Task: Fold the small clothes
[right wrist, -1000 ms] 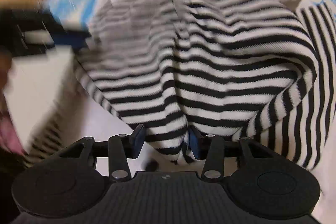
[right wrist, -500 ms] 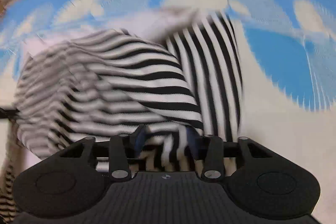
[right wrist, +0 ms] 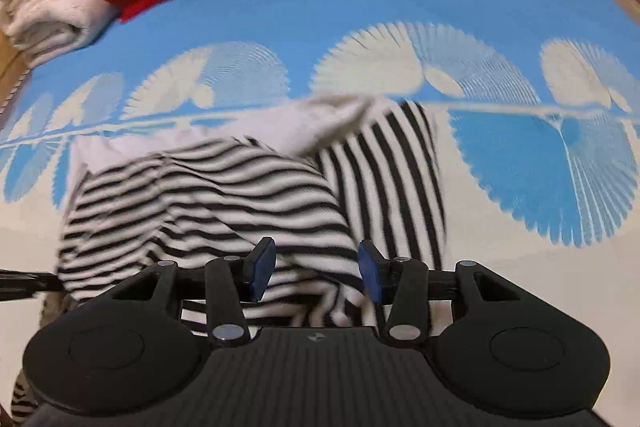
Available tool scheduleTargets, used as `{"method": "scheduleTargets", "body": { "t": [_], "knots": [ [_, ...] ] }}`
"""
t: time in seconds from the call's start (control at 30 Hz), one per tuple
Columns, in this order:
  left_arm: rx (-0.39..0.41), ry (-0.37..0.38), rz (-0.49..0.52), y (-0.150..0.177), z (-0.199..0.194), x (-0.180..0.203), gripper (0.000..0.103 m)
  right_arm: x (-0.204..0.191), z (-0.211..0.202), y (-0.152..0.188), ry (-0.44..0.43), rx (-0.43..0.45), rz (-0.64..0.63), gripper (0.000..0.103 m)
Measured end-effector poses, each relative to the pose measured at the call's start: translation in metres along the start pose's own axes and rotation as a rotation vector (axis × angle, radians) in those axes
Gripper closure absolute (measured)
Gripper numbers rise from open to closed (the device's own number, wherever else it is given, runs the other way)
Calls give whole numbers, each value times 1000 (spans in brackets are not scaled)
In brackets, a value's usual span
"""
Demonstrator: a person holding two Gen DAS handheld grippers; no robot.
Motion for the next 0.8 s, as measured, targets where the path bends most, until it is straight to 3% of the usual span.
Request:
{"method": "scheduleTargets", "body": {
  "t": [0.1,0.2,0.3,0.43,0.63,0.8],
  "knots": [
    [-56,-34,49,11,19,5,80,19,26,25,47,-101,21,55],
    [-58,-22,61,15,13,6,79,28,21,36,76,-101,74,56],
    [65,45,-14,12,-44,-8,76,16,-43,30,-15,38,107,56],
    [199,68,21,24,-126,-14,72,2,-144,32,-61,204,47,55],
    [278,134,16,103,-202,-8,67,20,-251,86,-114,332,70,46],
    [278,151,-34,179,-200,0,61,60,-260,161,-92,304,148,44]
  ]
}}
Point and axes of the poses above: each gripper's, at about its wrist camera, not at the fingertips, and z roughly the way its jaws point, x to its right, y to its underside, the point moved 5 cm from there along z, roughly the way its jaws point, and after that the axes turned 8 degrees about z, right-handed, at the moved point
